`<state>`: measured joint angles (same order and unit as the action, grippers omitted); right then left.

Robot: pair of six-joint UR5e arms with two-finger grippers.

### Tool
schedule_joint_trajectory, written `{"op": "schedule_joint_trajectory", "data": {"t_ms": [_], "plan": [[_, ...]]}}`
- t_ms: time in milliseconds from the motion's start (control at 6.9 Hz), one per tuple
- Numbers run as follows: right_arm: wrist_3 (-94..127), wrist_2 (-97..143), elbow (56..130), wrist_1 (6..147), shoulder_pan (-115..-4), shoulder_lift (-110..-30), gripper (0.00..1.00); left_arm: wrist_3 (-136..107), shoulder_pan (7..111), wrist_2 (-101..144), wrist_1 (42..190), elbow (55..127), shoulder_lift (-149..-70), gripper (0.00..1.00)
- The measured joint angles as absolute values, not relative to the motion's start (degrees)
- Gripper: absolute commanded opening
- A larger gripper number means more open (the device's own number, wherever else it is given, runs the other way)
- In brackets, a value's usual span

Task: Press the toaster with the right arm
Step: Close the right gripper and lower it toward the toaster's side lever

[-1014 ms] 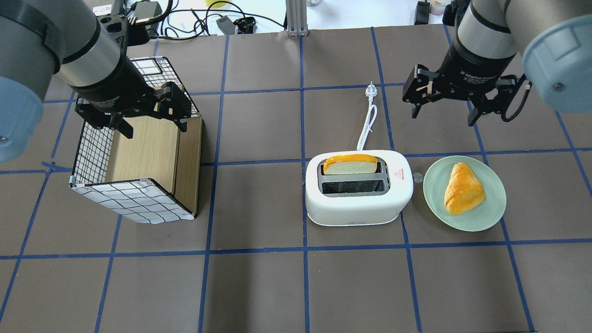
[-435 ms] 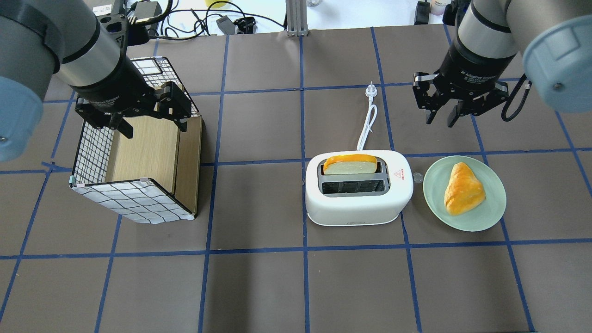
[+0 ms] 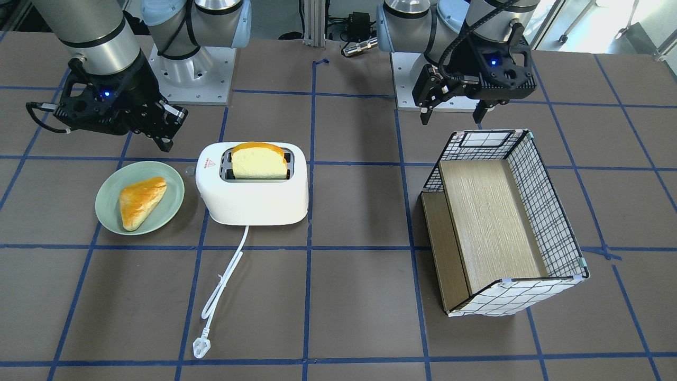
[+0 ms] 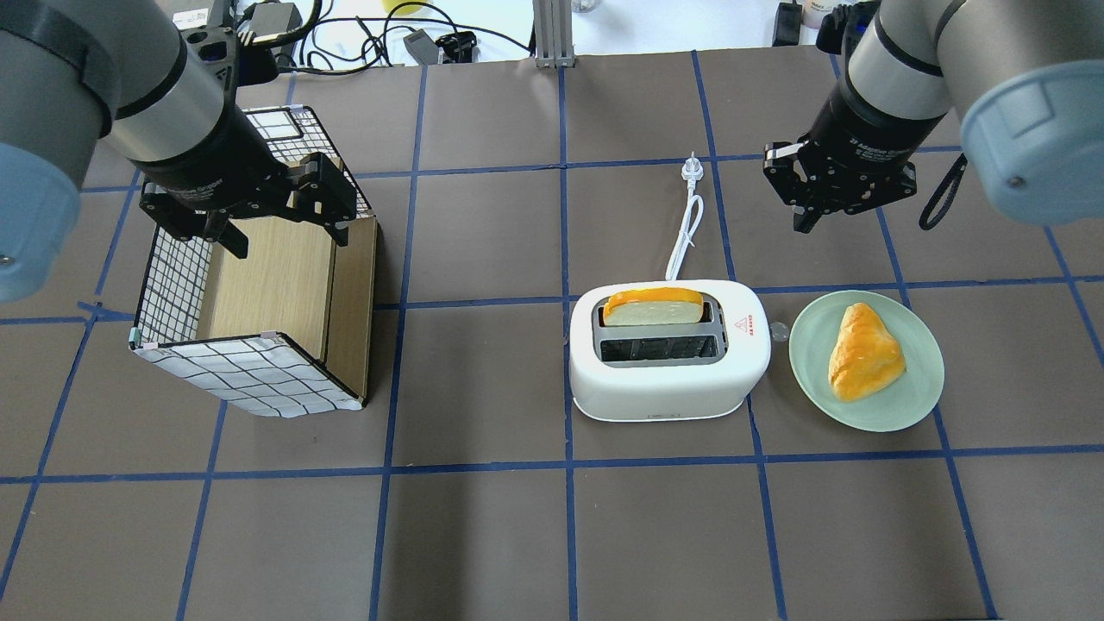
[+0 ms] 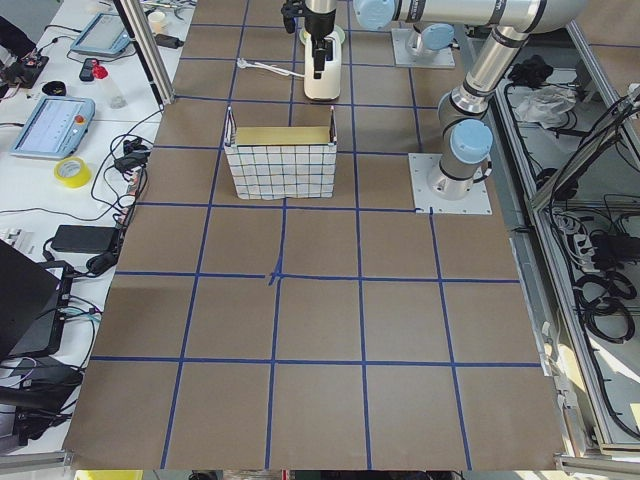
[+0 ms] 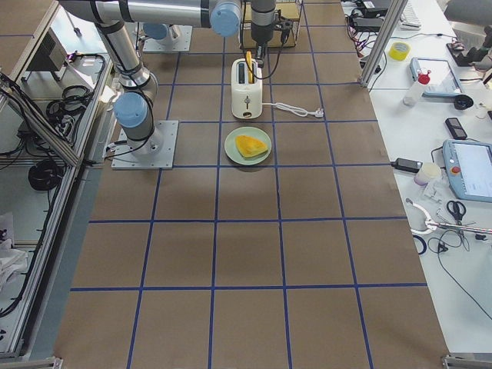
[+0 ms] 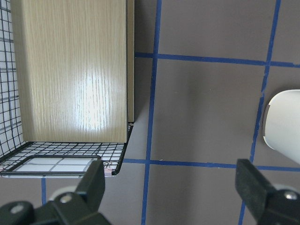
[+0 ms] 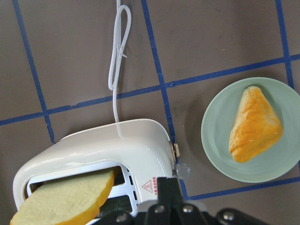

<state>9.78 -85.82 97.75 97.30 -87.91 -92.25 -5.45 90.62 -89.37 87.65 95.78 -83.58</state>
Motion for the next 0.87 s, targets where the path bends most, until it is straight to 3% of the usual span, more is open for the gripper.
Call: {"op": "schedule_joint_trajectory", "data": {"t_ms": [870], "plan": [[4.2, -78.0, 113.7, 112.1, -80.9, -92.2, 0.0, -5.4, 90.6, -89.4, 87.6, 95.8, -83.6, 1.0]]}}
